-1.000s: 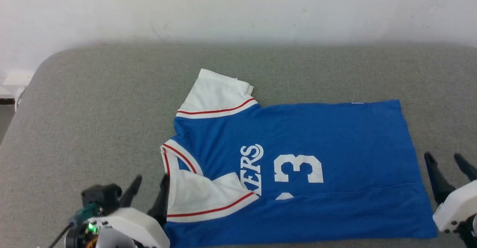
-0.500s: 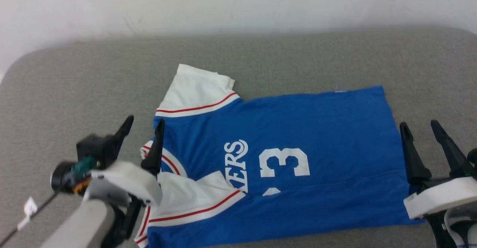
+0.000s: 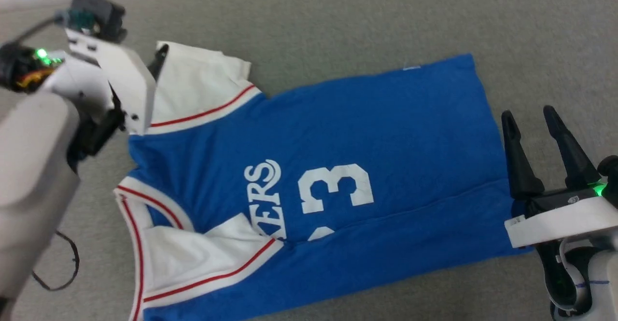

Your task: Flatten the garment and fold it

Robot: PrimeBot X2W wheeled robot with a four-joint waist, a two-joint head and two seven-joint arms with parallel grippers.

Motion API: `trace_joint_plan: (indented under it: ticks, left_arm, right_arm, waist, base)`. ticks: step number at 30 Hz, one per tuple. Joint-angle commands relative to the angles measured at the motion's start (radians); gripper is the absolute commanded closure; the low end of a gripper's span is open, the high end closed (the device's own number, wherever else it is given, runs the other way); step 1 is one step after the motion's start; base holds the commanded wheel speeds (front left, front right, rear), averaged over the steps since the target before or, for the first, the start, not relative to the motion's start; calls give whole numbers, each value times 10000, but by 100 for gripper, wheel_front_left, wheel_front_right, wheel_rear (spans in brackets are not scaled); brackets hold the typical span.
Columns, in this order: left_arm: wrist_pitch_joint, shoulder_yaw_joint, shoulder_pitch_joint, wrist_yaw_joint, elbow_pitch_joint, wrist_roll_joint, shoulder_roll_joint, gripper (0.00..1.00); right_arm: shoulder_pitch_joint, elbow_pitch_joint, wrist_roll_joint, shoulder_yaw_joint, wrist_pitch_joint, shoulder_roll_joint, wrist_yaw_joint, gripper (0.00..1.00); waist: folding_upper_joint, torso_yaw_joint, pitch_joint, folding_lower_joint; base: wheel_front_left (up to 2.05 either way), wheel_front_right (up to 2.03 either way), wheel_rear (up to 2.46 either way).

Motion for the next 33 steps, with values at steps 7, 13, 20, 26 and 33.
trace_joint_plan:
  ticks: [7,13,20,26,33]
  left_arm:
    - [2376,-14,-1623,-379,1432,-501,209,0]
    - [4126,373,-2301,-18,2332,-1265,311,0]
    - [4315,680,-2682,513,2697,-1303,618,0]
    - [5338,623,-2495,528,2915,-1780,510,89]
    - [5944,621,-2199,578,2406,-2157,498,100]
  right_arm:
    - [-376,34,189,175,-284,76,-7,0]
    - [-471,179,311,406,-335,146,-7,0]
    - [-501,322,439,491,-558,221,-7,0]
    - [-545,361,557,457,-699,187,-7,0]
    - [-575,390,491,286,-689,135,-7,0]
  waist:
    - [0,-1386,1590,-4]
    - [0,-1685,1988,-4]
    - [0,-1877,2367,-4]
    - [0,-1904,2495,-4]
    - [0,-1739,2406,-4]
  base:
    - [0,0,0]
    - [0,0,0]
    - [0,0,0]
    - [0,0,0]
    - [0,0,0]
